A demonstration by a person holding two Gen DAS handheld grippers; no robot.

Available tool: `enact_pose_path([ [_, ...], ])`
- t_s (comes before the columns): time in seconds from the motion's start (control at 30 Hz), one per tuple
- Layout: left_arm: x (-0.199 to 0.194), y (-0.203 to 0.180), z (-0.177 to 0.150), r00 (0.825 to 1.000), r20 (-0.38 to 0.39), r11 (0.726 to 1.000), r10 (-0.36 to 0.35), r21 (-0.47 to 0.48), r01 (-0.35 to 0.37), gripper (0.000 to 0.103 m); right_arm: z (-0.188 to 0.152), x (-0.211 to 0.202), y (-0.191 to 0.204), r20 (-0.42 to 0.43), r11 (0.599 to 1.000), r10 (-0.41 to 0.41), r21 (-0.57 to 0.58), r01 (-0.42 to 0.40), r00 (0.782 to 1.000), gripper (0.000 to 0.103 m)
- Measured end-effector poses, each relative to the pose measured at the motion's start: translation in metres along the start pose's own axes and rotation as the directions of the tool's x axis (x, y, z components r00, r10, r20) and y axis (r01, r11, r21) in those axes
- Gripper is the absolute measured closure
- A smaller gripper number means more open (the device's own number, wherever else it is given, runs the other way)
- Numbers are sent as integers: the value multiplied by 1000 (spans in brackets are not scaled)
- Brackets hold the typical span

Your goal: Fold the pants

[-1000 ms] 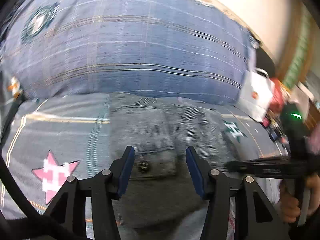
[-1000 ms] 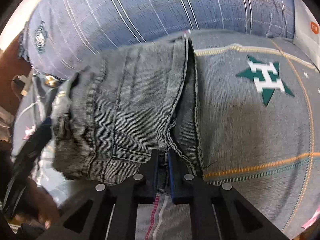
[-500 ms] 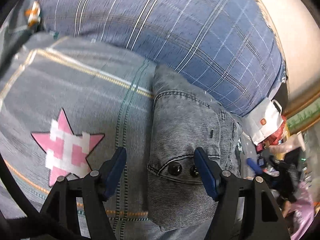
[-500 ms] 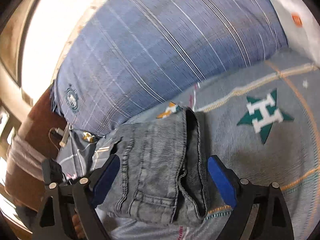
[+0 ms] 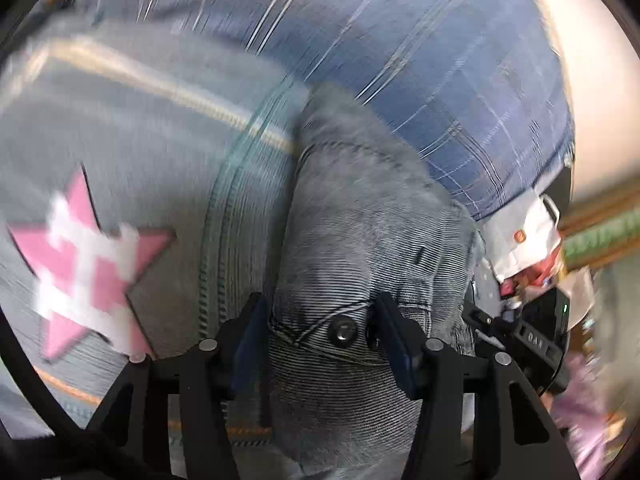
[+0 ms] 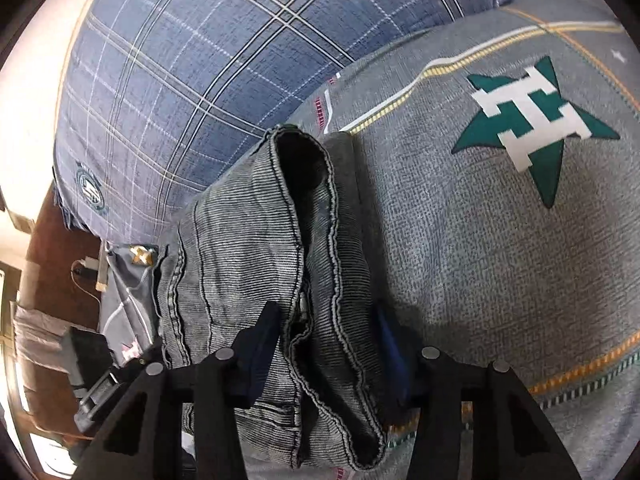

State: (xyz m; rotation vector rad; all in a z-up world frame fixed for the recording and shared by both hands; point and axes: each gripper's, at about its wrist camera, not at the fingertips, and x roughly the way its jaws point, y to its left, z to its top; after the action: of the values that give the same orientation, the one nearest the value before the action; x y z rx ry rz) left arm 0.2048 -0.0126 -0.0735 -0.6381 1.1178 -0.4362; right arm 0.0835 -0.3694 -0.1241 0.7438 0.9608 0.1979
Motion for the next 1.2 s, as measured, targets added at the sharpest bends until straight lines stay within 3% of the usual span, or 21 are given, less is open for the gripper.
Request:
enact_pose_path([
  [0.07,-1,2,0,999,32,1000,-22,-21,23,50,0,-3,-1,9,1000,1,9,-1,1000,52],
  [0.13,-6,-5,-5,998,59,1000,-13,4,13,65,-4,-6,4,24,1000,-10,-19,10,1000,55],
  [0.17,-10,-9,-7,997,72,1000,-24,13,23,70,-3,-3,12,26,999,-14,-39,15,1000,67],
  [0.2,-16,-13,-8,996,84,999,-39,23,37,71,-5,-3,18,34,998,-15,-58,17,999,72],
  [0.3,-36,-24,-10,988,114,993,-106,65,99,70,-7,-13,29,71,995,16,-103,-8,997,77],
  [0.33,-40,-25,-9,987,123,993,-99,76,90,70,-7,-15,31,77,994,44,-107,-35,996,78],
  [0.4,-34,-23,-7,993,114,997,-45,74,36,52,-6,-13,36,69,990,72,-124,-63,995,78],
  [0.47,-19,-13,-6,998,66,999,11,47,-14,51,-6,-2,37,31,992,44,-123,-40,999,77],
  [0.53,-5,0,-5,999,50,1000,20,1,-20,47,-6,6,35,8,993,15,-118,-14,1000,74],
  [0.6,-5,1,-2,998,66,1000,12,-11,-11,55,-4,9,29,-1,996,26,-85,-26,1000,67],
  [0.7,-16,-11,-8,993,115,997,36,58,-43,70,-2,14,28,-8,997,17,-81,-17,1000,71],
  [0.8,-43,-29,-11,981,194,994,-5,105,-16,74,-6,3,46,53,986,0,-168,9,999,80],
  [0.9,-76,-42,-14,949,314,983,2,175,-60,75,-8,-7,72,96,969,62,-245,-37,993,81],
  [1.07,-95,-16,0,919,390,985,52,130,-111,75,4,3,115,116,943,148,-317,-104,982,81],
  [1.1,-92,-10,3,922,383,988,65,107,-114,74,7,7,121,117,938,160,-327,-114,980,81],
  [1.2,-66,21,20,954,273,992,126,-17,-126,72,10,27,130,92,940,141,-325,-105,986,81],
])
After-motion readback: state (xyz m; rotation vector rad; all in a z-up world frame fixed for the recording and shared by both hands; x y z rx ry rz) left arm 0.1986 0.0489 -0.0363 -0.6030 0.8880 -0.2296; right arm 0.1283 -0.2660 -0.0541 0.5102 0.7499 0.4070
